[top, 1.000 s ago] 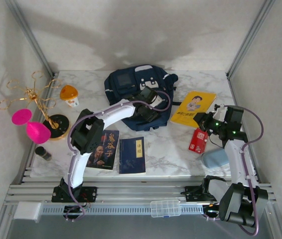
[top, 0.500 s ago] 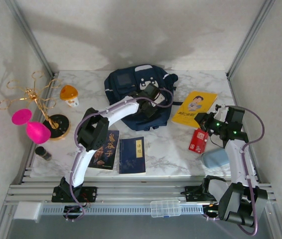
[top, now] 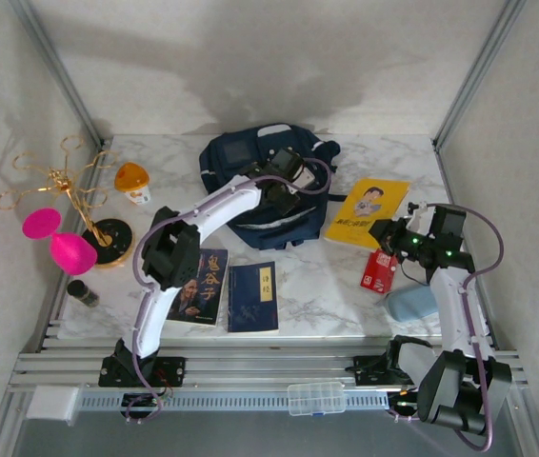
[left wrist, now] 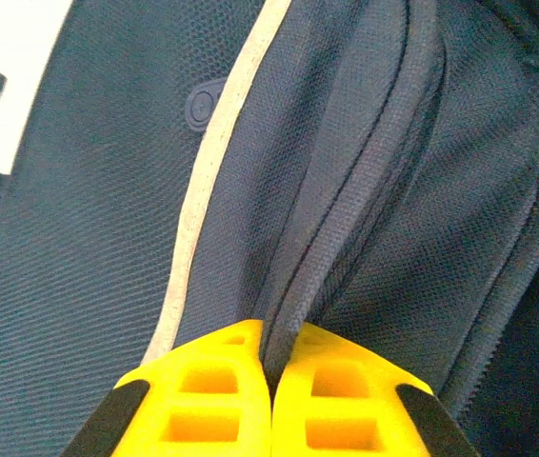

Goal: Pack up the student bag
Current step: Open the student bag at the top-center of the table, then place the book in the student bag.

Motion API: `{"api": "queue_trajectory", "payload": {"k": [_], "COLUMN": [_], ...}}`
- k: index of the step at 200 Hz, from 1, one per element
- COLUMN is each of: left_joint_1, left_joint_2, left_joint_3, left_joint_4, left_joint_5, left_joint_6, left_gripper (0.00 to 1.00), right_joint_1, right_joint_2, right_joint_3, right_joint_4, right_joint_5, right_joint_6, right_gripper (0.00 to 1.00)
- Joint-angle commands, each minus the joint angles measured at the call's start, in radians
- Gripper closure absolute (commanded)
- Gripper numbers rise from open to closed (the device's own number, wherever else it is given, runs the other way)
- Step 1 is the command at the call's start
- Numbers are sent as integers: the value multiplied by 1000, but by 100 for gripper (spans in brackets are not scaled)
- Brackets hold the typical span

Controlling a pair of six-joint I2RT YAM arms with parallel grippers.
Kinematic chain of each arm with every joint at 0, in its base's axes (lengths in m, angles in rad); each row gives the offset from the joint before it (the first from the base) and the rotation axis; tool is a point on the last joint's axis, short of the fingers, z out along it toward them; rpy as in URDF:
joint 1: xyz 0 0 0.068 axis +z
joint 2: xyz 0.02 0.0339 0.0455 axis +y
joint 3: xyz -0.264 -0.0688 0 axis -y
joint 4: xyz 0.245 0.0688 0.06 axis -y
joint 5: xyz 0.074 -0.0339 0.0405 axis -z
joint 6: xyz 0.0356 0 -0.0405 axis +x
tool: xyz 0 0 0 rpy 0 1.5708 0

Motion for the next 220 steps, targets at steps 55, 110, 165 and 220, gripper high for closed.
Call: {"api": "queue_trajectory", "payload": {"k": [55, 110, 165, 220], "left_joint_1": [-4, -10, -7, 12], "left_joint_2": [-204, -248, -267, -285], "left_joint_3": [67, 80, 66, 71], "left_joint_4": [48, 126, 140, 174], "left_joint_5": [-150, -165, -60, -7], "left_joint_6": [7, -25, -52, -95], "left_gripper": [100, 100, 100, 100], "right_joint_1": [258, 460, 551, 568], "right_joint_2": [-54, 188, 652, 1027], "right_joint_3": [-52, -70, 281, 650], "right_joint_4": [217, 535, 589, 449], "right_joint_5": [-46, 49, 125, 152], "right_joint_6": [174, 278, 126, -70], "right_gripper": [96, 97, 91, 77]}}
